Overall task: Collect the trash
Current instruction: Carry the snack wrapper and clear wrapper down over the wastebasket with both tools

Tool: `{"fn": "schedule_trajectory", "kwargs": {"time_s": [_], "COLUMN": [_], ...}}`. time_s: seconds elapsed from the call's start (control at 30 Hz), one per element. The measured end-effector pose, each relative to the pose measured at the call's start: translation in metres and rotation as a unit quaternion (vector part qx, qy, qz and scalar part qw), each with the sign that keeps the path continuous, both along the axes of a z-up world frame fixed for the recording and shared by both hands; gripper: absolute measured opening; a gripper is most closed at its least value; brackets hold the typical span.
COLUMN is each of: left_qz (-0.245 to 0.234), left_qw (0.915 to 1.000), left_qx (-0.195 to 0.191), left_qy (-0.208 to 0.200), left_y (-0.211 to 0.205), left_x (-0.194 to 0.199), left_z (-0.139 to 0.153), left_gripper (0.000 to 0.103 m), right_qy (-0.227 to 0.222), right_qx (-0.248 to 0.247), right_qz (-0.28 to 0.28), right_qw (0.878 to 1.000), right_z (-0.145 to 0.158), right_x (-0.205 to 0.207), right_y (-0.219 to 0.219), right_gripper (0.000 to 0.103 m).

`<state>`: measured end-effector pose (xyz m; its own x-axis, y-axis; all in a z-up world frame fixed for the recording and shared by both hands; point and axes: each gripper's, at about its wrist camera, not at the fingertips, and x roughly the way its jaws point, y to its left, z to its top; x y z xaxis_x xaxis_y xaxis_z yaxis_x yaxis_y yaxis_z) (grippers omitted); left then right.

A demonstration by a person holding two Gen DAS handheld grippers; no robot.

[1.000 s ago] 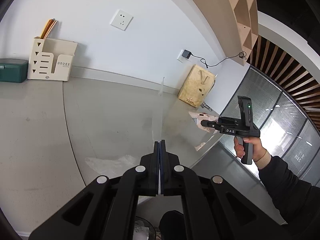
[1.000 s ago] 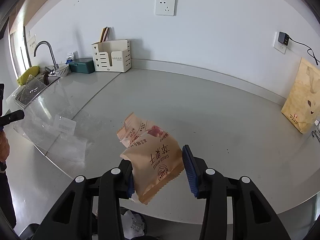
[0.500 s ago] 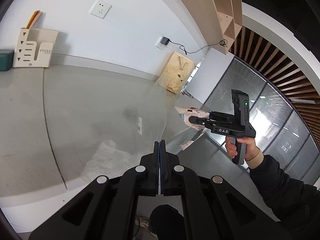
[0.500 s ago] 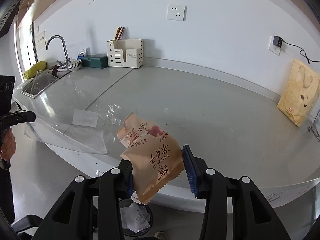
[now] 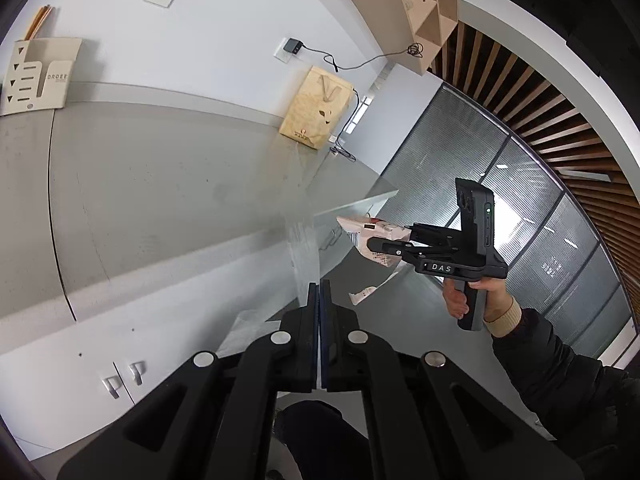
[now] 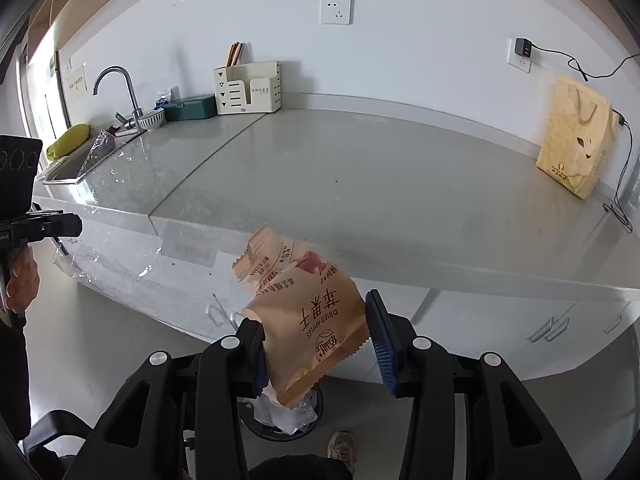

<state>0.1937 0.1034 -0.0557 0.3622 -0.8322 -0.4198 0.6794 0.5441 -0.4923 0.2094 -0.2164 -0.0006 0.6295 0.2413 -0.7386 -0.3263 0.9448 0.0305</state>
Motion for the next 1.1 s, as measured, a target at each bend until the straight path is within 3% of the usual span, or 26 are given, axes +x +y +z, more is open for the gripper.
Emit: {"fn": "schedule_trajectory", "kwargs": {"time_s": [0.3,0.6,0.83,1.03,1.1], "left_qz": [-0.021,-0.017,-0.015,-0.023,-0.018], "left_qw": [0.9987,0.9944,0.9886,0.9807,0.9774], "left_qx": [0.022,0.046,0.069,0.068,0.084], "left_qy": [0.042,0.093,0.133,0.182,0.193], "left_y": [-0.002,0.001,0.000,-0.007,-0.013], "left_x": [0.003,0.022,0.038,0.059,0.064], "left_z": [-0.045,-0.118,-0.197,-0.274,-0.301], "left_gripper": [0.001,0.001,0.001,0.001,0.001], "right_qy": [0.033,0.089,0.124,0.185,0.205], "right_qx": [0.000,-0.004,0.005,0.022,0.029], "right_qz": [0.001,0.014,0.018,0.018,0.019], "right_qw": [0.999,0.996,0.992,0.982,0.978], "right_z": [-0.040,-0.115,-0.199,-0.285,-0.313], "right_x": [-0.030,-0.019,0.003,0.026,0.032], "right_y": [0.012,0.032,0.041,0.040,0.040], "right_gripper": [0.046,0.046,0.046,0.046,0.046]}}
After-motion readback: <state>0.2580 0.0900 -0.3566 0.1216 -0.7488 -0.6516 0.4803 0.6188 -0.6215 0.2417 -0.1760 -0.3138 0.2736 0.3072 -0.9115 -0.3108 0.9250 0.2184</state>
